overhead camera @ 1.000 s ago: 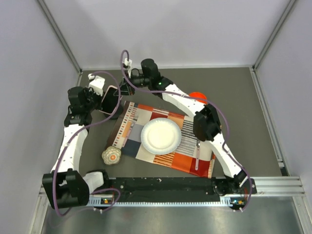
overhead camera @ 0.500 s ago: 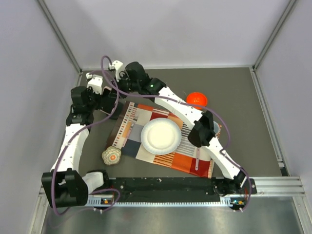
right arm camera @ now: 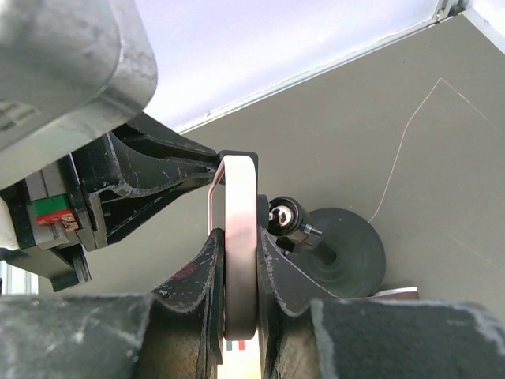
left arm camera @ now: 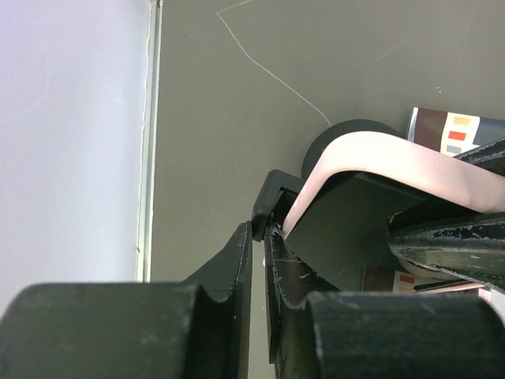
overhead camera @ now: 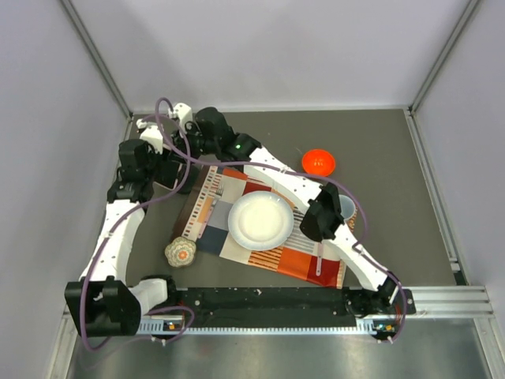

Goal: Place the phone on the phone stand

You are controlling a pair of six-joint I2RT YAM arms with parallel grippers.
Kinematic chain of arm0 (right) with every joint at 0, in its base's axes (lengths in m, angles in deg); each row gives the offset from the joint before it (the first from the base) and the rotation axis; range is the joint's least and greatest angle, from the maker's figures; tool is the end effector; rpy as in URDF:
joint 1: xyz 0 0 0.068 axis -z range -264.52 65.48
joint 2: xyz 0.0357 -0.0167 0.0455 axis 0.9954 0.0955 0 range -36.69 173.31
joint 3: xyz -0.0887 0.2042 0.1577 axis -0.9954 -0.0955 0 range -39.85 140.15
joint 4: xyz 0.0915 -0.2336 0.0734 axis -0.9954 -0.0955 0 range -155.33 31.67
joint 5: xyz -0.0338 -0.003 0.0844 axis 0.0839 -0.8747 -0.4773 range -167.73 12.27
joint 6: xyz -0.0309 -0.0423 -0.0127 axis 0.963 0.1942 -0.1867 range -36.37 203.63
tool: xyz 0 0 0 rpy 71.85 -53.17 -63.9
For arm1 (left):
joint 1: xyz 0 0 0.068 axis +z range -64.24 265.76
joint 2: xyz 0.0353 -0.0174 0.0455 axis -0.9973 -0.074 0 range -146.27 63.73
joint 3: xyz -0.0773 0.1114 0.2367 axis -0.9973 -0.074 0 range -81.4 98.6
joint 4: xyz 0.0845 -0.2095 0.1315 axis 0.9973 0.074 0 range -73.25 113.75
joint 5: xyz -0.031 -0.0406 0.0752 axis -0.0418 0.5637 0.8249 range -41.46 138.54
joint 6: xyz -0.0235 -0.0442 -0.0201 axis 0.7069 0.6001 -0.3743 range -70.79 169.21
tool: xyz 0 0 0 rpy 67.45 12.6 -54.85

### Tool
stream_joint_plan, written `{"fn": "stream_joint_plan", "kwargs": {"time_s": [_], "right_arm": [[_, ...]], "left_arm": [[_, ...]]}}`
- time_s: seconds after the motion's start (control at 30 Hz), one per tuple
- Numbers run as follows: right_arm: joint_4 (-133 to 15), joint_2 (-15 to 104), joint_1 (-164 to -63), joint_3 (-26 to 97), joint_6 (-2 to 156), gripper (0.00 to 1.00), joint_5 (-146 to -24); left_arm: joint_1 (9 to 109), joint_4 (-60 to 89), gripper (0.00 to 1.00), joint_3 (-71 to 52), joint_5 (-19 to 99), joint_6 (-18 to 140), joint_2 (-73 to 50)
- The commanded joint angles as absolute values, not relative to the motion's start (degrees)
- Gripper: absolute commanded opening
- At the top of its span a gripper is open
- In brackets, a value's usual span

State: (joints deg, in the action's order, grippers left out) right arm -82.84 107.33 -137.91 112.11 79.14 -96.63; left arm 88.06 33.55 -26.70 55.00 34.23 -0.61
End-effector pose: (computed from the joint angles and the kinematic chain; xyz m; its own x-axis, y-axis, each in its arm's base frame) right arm 0.3314 0.4654 0.3312 -0.2435 -0.2035 -0.9483 -0.9284 0.3320 0.1671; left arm 0.2548 0.0142 0.3208 -0.4661 0.2383 -0.8520 -0.0208 0.9598 0.2798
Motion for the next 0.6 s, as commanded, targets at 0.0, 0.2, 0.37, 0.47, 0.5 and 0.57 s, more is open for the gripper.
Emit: {"fn": "stream_joint_plan", "kwargs": {"time_s": [0.0, 0.2, 0.37, 0.47, 0.5, 0.57], "right_arm": [[-80.5, 110.2, -134.9, 113.4, 85.5, 0.00, -82.6], [-79.5, 112.5, -134.3, 113.2, 85.8, 0.00, -85.6], [-76.4, 114.3, -134.5, 113.1, 85.0, 0.00, -89.6], [-73.5, 114.7, -135.1, 112.3, 85.5, 0.00, -91.3], [-73.3, 115.2, -135.1, 112.3, 85.7, 0.00, -91.5], [-72.2, 115.4, -135.1, 112.2, 84.6, 0.00, -91.8]], "left_arm": [[89.0, 36.8, 0.00, -22.0, 61.5, 34.0, 2.3], [89.0, 41.6, 0.00, -19.8, 59.5, 34.6, 2.2], [89.0, 46.6, 0.08, -17.2, 60.8, 38.4, 3.6], [88.9, 47.1, 0.37, -18.4, 61.5, 42.4, 7.4], [88.8, 47.5, 0.46, -18.3, 61.1, 43.1, 8.1], [88.6, 49.4, 0.47, -17.8, 61.8, 43.8, 9.3]]}}
